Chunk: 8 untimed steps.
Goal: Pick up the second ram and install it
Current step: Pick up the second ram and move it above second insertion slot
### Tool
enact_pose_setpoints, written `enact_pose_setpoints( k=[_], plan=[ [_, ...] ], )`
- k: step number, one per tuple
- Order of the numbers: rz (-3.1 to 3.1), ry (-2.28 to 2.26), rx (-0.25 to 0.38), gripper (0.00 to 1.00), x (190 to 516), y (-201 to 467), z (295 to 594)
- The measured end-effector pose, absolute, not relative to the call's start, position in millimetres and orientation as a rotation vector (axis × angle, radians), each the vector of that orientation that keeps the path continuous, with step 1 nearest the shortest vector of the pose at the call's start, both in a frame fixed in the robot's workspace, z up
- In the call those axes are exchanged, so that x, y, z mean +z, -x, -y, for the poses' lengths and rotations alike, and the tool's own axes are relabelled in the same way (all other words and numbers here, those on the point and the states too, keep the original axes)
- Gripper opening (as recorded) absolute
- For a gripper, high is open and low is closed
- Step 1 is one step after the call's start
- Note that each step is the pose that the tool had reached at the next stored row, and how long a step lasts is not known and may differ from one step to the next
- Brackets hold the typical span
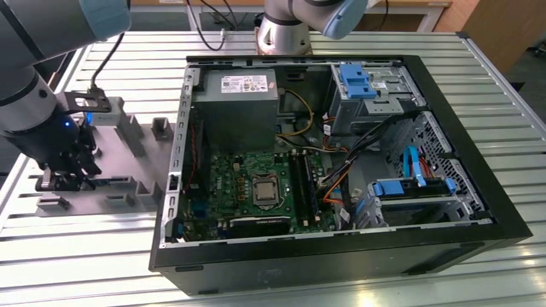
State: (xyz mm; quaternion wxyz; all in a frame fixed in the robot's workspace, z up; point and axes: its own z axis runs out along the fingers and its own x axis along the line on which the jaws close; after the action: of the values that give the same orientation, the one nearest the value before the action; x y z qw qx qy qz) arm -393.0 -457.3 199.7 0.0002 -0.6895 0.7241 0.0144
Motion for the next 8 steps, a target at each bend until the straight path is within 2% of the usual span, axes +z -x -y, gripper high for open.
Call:
enact_pose_setpoints(
  k=[5, 6, 8],
  plan=[
    [-2.275, 2.166, 0.045, 0.38, 195.1, 394.7, 457.3],
    [-2.275, 2.166, 0.045, 0.31, 194.3, 394.9, 457.3],
    [-2.275, 2.166, 0.045, 0.31, 192.4, 395.6, 457.3]
  ],
)
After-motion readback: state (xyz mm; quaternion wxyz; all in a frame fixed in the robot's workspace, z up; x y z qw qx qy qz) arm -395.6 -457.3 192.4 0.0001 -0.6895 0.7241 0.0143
